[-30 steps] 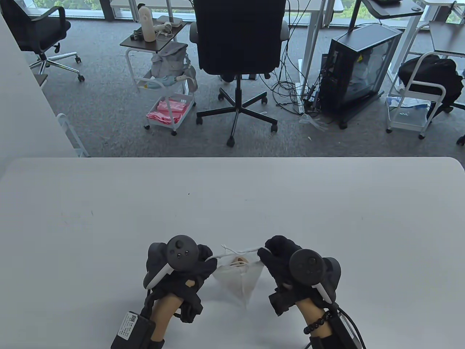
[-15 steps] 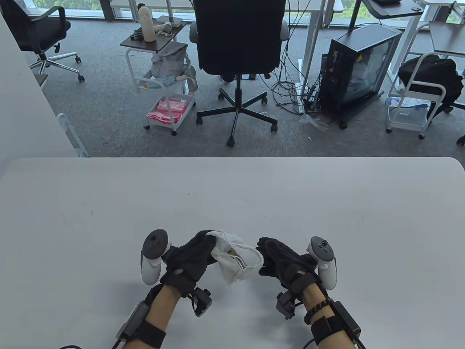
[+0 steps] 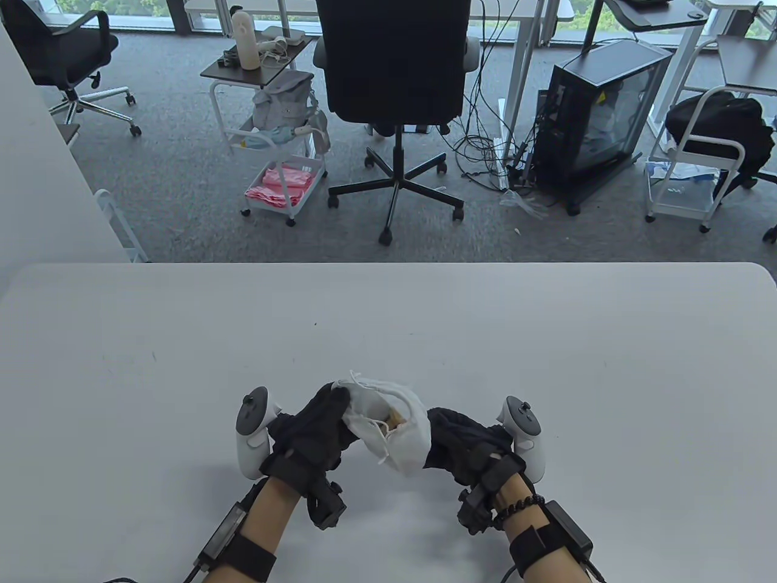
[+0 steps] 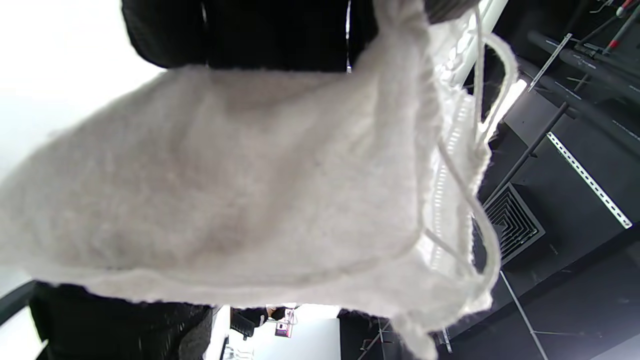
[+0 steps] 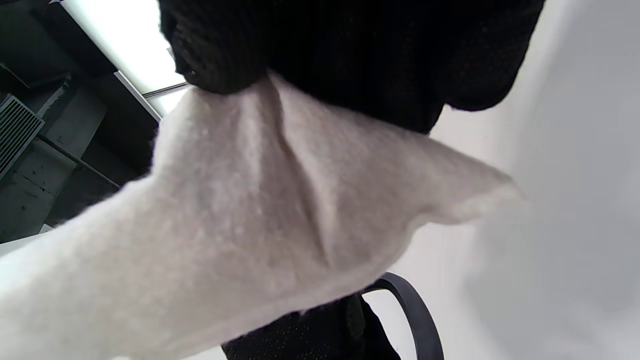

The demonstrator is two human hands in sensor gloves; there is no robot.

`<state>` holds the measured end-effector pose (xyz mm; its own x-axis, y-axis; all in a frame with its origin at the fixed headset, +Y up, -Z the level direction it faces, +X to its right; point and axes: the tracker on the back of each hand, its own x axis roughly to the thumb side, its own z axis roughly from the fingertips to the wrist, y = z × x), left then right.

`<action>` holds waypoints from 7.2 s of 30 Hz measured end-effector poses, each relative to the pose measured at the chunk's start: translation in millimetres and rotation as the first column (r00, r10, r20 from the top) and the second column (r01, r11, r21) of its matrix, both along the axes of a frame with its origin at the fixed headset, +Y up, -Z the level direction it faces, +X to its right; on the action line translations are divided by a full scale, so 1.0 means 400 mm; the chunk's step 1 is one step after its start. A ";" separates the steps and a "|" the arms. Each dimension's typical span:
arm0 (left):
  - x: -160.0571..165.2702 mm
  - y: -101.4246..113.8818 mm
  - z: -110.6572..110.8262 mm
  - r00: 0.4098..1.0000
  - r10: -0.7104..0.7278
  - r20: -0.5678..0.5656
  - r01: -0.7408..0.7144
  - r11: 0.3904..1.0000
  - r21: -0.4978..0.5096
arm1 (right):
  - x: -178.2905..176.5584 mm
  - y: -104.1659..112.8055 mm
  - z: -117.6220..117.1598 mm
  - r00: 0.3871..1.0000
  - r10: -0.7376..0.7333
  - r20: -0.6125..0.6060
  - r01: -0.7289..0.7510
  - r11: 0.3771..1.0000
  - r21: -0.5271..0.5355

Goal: Empty bag and arrange number blocks in order

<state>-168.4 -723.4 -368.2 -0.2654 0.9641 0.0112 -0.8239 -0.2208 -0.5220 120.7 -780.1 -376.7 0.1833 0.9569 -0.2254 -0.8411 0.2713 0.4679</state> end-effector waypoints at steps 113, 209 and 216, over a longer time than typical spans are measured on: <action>0.051 0.061 0.004 0.763 -0.544 -0.351 0.640 0.711 0.291 | 0.052 0.346 0.152 0.361 0.345 0.866 -0.928 0.226 0.297; -0.033 -0.003 0.040 -0.391 -0.617 -0.683 0.834 -0.552 0.021 | -0.264 0.071 0.175 -0.062 0.835 0.547 -0.746 -0.403 0.531; -0.055 0.003 0.042 -0.387 -0.628 -0.675 0.848 -0.530 0.007 | -0.297 0.036 0.183 -0.141 0.809 0.571 -0.717 -0.481 0.505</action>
<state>-190.5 -722.4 -351.5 0.9163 -0.3505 0.1937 0.3206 0.9319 0.1696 1.7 -765.8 -303.5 -0.8654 -0.2361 0.4419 0.2436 -0.9690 -0.0407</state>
